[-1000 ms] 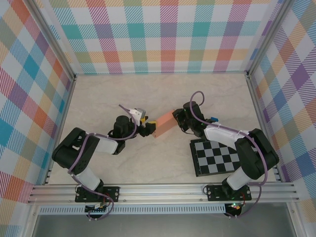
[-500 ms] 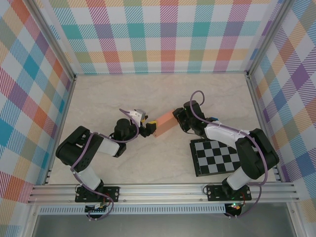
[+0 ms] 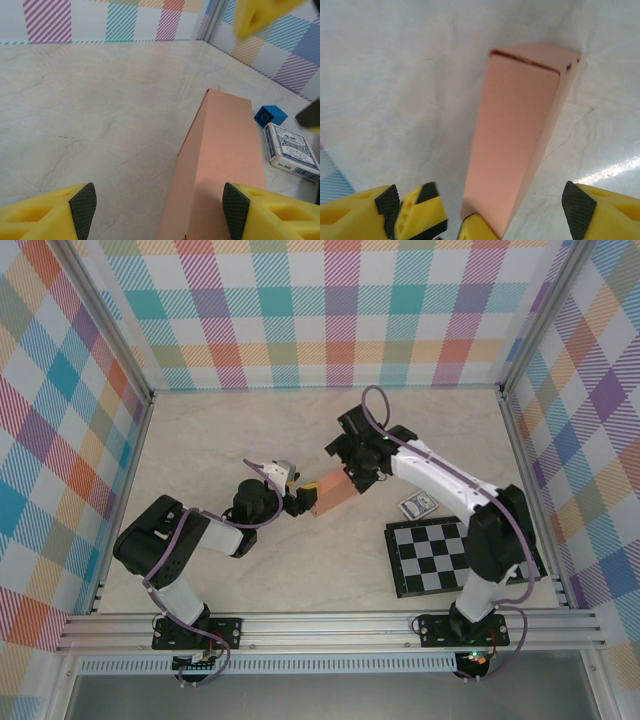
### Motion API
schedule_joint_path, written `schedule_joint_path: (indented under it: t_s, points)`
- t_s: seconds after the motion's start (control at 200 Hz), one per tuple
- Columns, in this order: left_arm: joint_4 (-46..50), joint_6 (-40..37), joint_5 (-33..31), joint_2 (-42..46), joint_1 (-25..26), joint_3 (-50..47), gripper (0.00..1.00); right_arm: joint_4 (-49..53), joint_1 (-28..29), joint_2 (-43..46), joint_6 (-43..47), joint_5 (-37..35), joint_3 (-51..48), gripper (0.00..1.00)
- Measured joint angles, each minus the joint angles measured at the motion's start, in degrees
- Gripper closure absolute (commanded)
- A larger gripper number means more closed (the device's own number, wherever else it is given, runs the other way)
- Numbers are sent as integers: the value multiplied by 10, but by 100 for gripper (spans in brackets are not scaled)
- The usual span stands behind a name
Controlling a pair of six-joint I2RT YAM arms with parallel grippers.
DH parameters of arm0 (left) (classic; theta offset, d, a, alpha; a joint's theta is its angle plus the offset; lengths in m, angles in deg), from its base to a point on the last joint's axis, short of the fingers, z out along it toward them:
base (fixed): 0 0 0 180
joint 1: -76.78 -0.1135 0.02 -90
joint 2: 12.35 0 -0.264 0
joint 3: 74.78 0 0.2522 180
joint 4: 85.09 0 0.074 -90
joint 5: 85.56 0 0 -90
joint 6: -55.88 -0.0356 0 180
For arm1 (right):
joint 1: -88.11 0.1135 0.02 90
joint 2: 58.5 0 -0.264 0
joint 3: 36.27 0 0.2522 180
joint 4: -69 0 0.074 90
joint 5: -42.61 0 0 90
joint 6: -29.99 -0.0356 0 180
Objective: Fold the paper box
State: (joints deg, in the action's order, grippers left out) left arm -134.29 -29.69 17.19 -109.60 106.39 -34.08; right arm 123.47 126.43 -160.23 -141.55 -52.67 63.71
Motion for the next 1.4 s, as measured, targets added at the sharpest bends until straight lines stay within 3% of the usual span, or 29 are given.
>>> schedule_joint_path:
  t_s: [0.225, 0.355, 0.445, 0.54, 0.63, 0.81, 0.95, 0.995, 1.105, 1.2, 1.295, 1.4]
  points:
    - [7, 0, -5, 4, 0, 0, 30, 61, 19, -107, -34, 4, 44, 17]
    - [16, -1, -9, 9, 3, 1, 30, 70, 19, -114, -33, 4, 53, 23]
    - [34, -4, -12, 22, 3, 1, 30, 68, 19, -114, -28, 6, 53, 33]
    - [82, -10, -16, 55, 4, 0, 30, 48, 19, -114, -18, 14, 46, 39]
    - [145, -17, -34, 107, 4, -9, 24, 21, 18, -107, 3, 23, 27, 41]
    - [240, -26, -105, 263, -1, -21, 16, -52, 18, -98, 94, 52, -8, 41]
    - [309, -16, -170, 350, -41, -11, 6, -163, 18, -67, 153, 101, -83, 41]
    - [334, -11, -186, 356, -58, -1, 0, -193, 18, -59, 166, 116, -106, 41]
    - [390, -6, -223, 352, -97, 22, 0, -280, 8, -47, 187, 164, -167, 41]
    - [430, -3, -272, 344, -116, 32, 0, -345, -11, -45, 198, 210, -223, 32]
    - [461, -4, -335, 327, -122, 36, 0, -353, -33, -44, 218, 235, -249, 22]
    - [480, -6, -413, 304, -126, 35, 0, -341, -52, -34, 244, 240, -251, 19]
